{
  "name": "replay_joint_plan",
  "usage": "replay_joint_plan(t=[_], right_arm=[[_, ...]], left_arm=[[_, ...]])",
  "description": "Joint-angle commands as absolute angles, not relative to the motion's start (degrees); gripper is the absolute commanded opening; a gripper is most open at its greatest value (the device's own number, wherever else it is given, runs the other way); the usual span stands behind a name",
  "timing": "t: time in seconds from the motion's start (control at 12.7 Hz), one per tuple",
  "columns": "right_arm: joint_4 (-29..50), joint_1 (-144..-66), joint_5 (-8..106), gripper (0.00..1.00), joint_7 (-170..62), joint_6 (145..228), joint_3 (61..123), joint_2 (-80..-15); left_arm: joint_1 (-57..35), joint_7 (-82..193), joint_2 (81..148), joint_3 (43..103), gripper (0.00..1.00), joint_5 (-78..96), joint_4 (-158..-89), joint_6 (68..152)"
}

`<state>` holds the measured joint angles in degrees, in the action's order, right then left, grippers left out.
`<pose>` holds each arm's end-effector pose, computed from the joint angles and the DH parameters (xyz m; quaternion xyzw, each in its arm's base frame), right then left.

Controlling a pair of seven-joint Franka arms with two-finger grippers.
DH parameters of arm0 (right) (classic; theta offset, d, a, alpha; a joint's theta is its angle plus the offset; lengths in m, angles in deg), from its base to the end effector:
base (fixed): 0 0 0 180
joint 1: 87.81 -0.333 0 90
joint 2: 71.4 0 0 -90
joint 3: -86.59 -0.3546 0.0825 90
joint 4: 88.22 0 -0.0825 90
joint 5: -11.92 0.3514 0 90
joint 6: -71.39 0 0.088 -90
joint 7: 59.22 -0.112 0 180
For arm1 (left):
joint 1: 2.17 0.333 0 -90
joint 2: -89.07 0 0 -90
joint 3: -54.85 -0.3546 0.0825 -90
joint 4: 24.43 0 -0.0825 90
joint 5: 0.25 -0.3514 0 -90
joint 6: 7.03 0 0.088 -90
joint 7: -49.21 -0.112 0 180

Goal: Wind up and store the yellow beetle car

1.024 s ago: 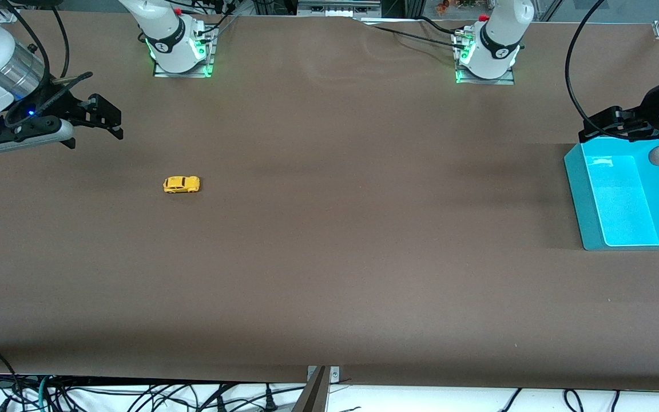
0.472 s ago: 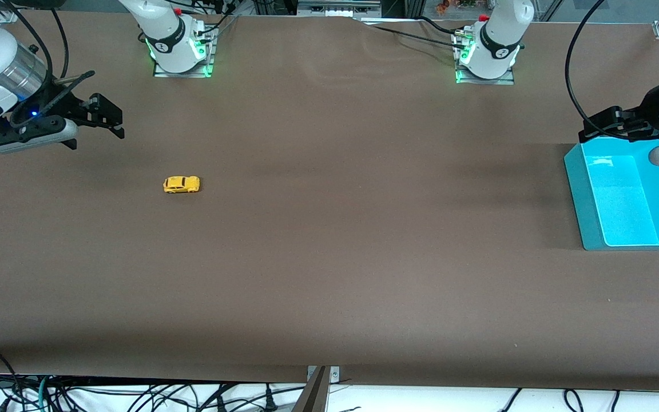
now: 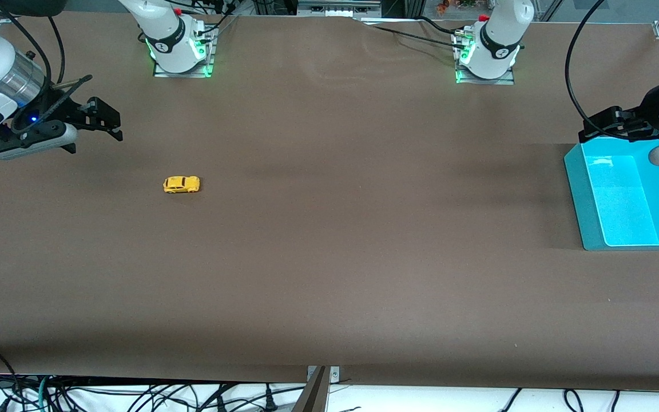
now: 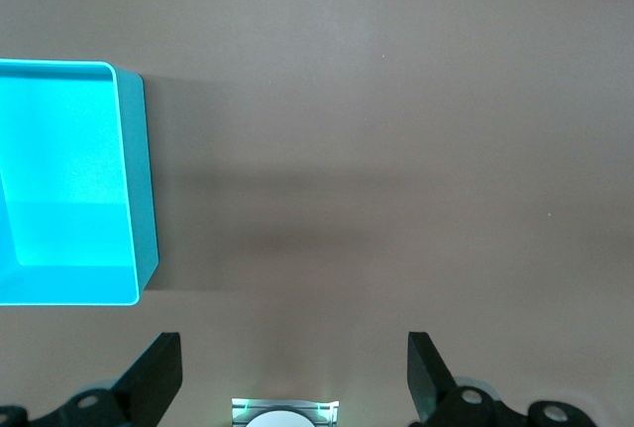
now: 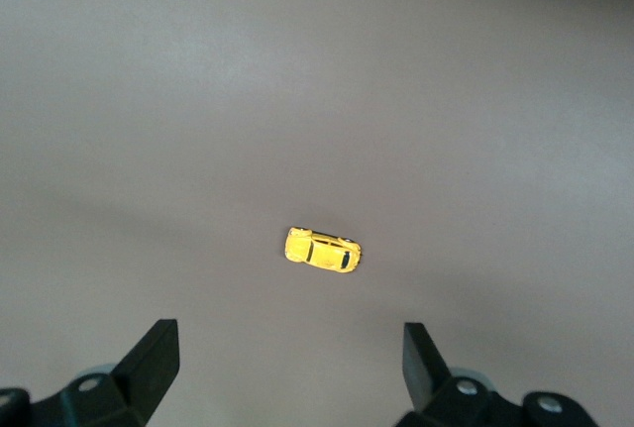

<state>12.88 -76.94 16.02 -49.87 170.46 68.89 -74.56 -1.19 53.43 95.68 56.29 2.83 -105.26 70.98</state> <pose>0.5082 0.0723 0.6133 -0.9904 -0.1352 -0.0092 0.0268 0.5385 -0.0102 0.6492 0.9958 0.0292 -0.0832 0.0247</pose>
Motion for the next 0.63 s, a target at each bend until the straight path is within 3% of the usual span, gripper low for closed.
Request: replay_joint_plan(t=[0.0, 0.55], right_arm=[[13.1, -77.1, 16.2, 1.0, -49.0, 170.2, 69.2, -75.3], [13.7, -77.2, 16.1, 1.0, -49.2, 170.0, 69.2, -76.1]], left_arm=[[-1.3, 53.8, 95.4, 56.3, 1.0, 2.1, -105.6, 71.5], [-1.3, 53.8, 95.5, 56.3, 1.0, 2.1, -105.6, 71.5]])
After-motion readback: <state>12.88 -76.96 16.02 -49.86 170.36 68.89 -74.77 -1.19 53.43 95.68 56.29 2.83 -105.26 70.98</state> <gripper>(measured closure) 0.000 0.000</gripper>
